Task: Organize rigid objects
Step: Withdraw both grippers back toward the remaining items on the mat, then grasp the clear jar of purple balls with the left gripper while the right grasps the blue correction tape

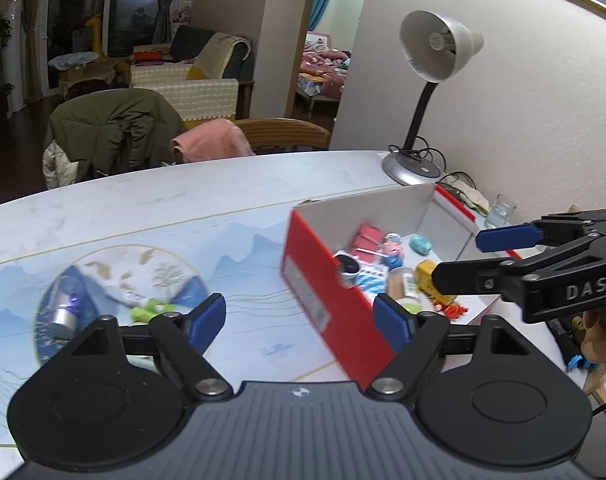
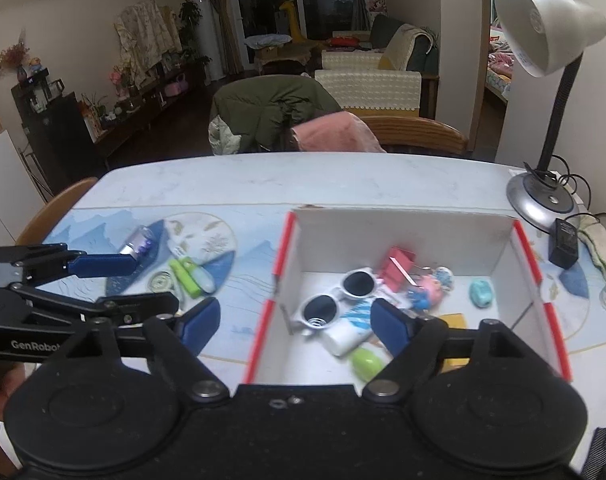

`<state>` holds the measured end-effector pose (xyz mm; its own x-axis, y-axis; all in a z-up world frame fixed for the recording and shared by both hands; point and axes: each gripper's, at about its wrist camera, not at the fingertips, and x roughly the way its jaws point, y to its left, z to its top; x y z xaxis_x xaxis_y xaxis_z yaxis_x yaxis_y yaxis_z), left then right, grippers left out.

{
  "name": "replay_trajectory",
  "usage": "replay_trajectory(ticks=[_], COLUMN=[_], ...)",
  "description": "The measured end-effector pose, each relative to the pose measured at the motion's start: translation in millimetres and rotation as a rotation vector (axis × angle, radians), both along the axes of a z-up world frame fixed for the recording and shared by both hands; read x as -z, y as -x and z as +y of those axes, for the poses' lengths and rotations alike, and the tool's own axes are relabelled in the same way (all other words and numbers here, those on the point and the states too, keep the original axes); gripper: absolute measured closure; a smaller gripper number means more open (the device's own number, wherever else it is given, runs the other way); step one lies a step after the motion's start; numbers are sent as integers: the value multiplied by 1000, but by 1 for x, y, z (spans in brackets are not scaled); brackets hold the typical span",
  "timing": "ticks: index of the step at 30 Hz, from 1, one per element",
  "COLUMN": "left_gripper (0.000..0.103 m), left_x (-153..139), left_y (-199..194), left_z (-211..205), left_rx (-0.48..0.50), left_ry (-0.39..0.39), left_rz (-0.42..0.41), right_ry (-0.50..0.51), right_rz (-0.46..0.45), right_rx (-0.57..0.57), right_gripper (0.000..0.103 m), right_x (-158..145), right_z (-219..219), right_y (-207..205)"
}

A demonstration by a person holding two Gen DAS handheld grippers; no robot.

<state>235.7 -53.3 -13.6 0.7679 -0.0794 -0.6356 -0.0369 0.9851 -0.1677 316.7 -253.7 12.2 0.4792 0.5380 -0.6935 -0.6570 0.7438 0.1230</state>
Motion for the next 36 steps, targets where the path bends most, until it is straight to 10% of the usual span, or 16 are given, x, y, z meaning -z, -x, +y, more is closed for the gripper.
replay_trajectory(ticks=[17, 36], left_gripper=[0, 0], left_x=[12, 55], left_y=[40, 32], left_z=[97, 182], left_rx=[-73, -88], left_ry=[8, 57], left_rz=[12, 58], right_ry=[-22, 29], right_rz=[16, 76], right_rx=[-9, -98], right_gripper=[7, 7], right_x=[10, 56], right_z=[71, 155], right_y=[40, 52])
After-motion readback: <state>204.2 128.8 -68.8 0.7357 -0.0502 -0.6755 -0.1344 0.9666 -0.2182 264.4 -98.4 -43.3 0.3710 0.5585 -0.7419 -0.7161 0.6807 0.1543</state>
